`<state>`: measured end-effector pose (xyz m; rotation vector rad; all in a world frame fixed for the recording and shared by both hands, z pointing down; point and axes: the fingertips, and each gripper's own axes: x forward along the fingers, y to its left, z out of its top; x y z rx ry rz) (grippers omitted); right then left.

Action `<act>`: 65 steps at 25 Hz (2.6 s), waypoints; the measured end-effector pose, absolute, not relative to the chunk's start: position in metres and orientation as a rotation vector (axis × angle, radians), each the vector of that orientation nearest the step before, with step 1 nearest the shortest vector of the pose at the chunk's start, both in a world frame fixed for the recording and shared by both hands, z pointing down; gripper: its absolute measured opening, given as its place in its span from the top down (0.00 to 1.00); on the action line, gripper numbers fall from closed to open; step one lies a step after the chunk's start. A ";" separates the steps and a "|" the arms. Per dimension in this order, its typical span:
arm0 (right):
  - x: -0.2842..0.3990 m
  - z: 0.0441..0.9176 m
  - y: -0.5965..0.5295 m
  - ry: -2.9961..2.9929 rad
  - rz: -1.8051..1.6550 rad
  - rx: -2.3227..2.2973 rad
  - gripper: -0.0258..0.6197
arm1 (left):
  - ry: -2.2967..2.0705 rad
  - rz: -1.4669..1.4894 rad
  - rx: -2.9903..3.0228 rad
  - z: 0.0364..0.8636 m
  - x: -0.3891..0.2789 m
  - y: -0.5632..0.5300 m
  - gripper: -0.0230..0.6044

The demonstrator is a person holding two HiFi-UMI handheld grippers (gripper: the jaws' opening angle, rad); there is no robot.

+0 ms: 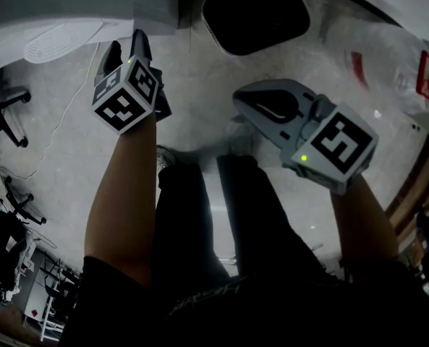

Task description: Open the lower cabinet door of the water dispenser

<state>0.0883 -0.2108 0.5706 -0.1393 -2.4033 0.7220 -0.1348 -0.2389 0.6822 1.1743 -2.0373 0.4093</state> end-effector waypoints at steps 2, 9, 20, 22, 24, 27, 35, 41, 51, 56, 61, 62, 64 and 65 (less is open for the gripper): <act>0.092 0.571 -0.207 -2.401 0.720 -0.141 0.94 | -2.029 0.407 1.183 0.681 -0.131 -0.235 0.62; 0.082 0.569 -0.182 -2.386 0.712 -0.183 0.94 | -1.963 0.455 1.254 0.681 -0.130 -0.214 0.62; 0.064 0.554 -0.162 -2.407 0.686 -0.166 0.94 | -1.899 0.501 1.329 0.683 -0.129 -0.182 0.64; 0.062 0.555 -0.158 -2.405 0.686 -0.149 0.94 | -1.884 0.513 1.347 0.683 -0.128 -0.175 0.65; 0.058 0.553 -0.153 -2.408 0.690 -0.133 0.94 | -1.869 0.526 1.367 0.683 -0.129 -0.169 0.65; 0.050 0.548 -0.143 -2.414 0.686 -0.125 0.94 | -1.851 0.546 1.388 0.682 -0.130 -0.158 0.65; 0.029 0.539 -0.121 -2.429 0.691 -0.099 0.94 | -1.780 0.592 1.457 0.684 -0.132 -0.138 0.65; 0.013 0.534 -0.105 -2.439 0.706 -0.060 0.94 | -1.714 0.642 1.533 0.682 -0.136 -0.123 0.65; -0.016 0.528 -0.073 -2.452 0.709 -0.006 0.94 | -1.628 0.706 1.612 0.682 -0.146 -0.095 0.66; -0.030 0.525 -0.055 -2.460 0.717 0.021 0.94 | -1.591 0.751 1.645 0.683 -0.153 -0.075 0.68; -0.045 0.526 -0.035 -2.447 0.734 0.029 0.94 | -1.568 0.765 1.664 0.683 -0.160 -0.061 0.71; -0.048 0.526 -0.032 -2.445 0.735 0.032 0.94 | -1.564 0.766 1.664 0.683 -0.161 -0.058 0.71; -0.053 0.526 -0.027 -2.445 0.738 0.038 0.94 | -1.555 0.768 1.665 0.683 -0.164 -0.051 0.72; -0.056 0.526 -0.025 -2.446 0.739 0.041 0.94 | -1.550 0.770 1.667 0.684 -0.166 -0.048 0.72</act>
